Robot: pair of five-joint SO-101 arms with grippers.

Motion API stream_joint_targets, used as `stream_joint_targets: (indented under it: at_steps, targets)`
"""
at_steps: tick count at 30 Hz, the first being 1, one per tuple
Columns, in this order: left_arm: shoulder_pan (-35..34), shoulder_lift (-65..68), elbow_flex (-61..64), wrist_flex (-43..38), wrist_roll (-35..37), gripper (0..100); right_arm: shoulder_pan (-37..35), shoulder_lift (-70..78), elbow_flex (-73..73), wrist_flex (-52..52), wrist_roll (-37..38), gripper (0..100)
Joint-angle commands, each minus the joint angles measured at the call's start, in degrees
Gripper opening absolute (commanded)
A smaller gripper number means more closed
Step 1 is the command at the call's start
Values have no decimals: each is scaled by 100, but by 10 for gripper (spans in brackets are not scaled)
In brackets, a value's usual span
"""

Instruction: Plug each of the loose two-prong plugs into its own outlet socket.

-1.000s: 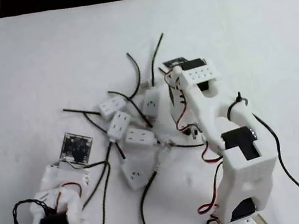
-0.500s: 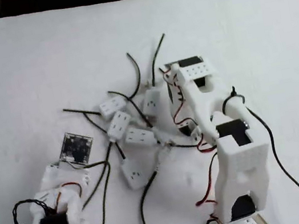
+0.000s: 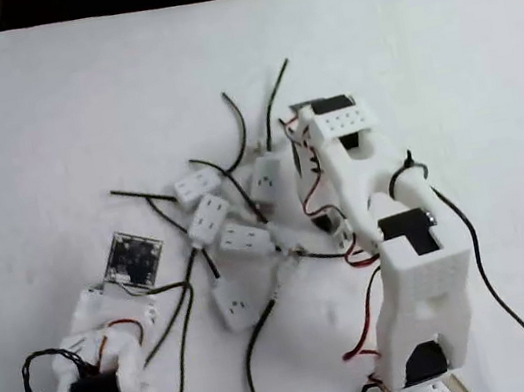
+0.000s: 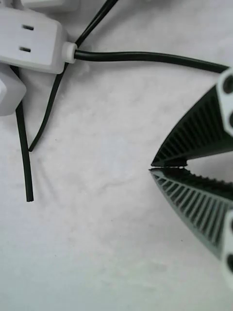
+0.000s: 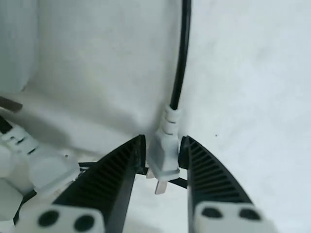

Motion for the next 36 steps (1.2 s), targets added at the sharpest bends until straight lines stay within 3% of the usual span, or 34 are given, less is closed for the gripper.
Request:
stream_joint_targets:
  at_steps: [1, 26, 36]
  targets:
    - [-57, -48, -44, -132, -44, 28, 101, -40, -299, 127, -62, 112]
    - [-57, -48, -44, -105, -53, 28, 119, 593, -369, 295, -35, 62]
    - [-57, -48, -44, -114, -53, 28, 75, 22, -607, 813, -18, 102]
